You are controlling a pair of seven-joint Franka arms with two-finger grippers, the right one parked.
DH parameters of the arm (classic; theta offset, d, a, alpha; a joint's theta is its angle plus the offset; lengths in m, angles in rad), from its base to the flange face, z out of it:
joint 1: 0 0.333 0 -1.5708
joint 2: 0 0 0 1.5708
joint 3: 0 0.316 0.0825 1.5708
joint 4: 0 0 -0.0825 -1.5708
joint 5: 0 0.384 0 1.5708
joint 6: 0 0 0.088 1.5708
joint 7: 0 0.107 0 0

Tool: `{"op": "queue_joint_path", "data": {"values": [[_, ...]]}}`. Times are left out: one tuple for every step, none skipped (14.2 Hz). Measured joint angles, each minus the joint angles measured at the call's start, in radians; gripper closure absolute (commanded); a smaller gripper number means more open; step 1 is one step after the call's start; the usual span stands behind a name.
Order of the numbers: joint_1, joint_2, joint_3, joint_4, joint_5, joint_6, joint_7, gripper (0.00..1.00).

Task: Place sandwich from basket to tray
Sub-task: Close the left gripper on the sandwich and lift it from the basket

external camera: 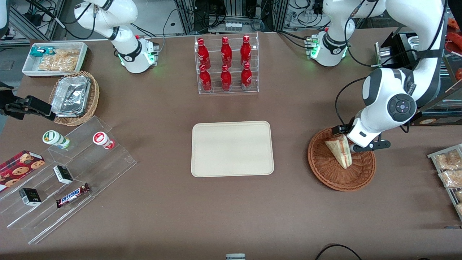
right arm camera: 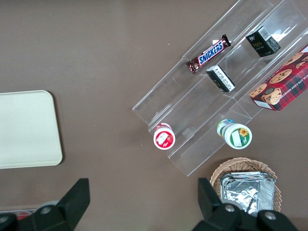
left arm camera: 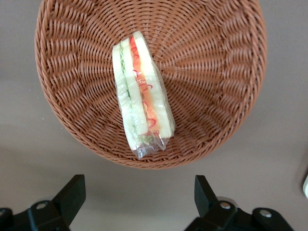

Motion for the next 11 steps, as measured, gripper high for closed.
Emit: {"op": "queue_joint_path", "data": {"values": [[0.0,0.006,0.0,0.0,0.0,0.008,-0.035,0.0],[-0.001,0.013,0.0,-0.001,0.0,0.021,-0.062,0.0],[-0.001,0.025,0.0,-0.003,0.0,0.041,-0.077,0.0],[-0.001,0.04,0.0,-0.005,0.0,0.067,-0.085,0.0],[0.0,0.057,0.0,-0.007,0.0,0.098,-0.09,0.0],[0.0,0.077,0.0,-0.008,0.0,0.13,-0.094,0.0],[0.0,0.096,0.001,-0.009,0.0,0.156,-0.097,0.0],[0.0,0.114,0.002,-0.01,0.0,0.178,-0.102,0.0],[0.0,0.13,0.002,-0.011,0.0,0.199,-0.114,0.0],[0.0,0.145,0.002,-0.012,0.0,0.209,-0.126,0.0],[0.0,0.156,0.002,-0.012,0.0,0.212,-0.132,0.25]]}}
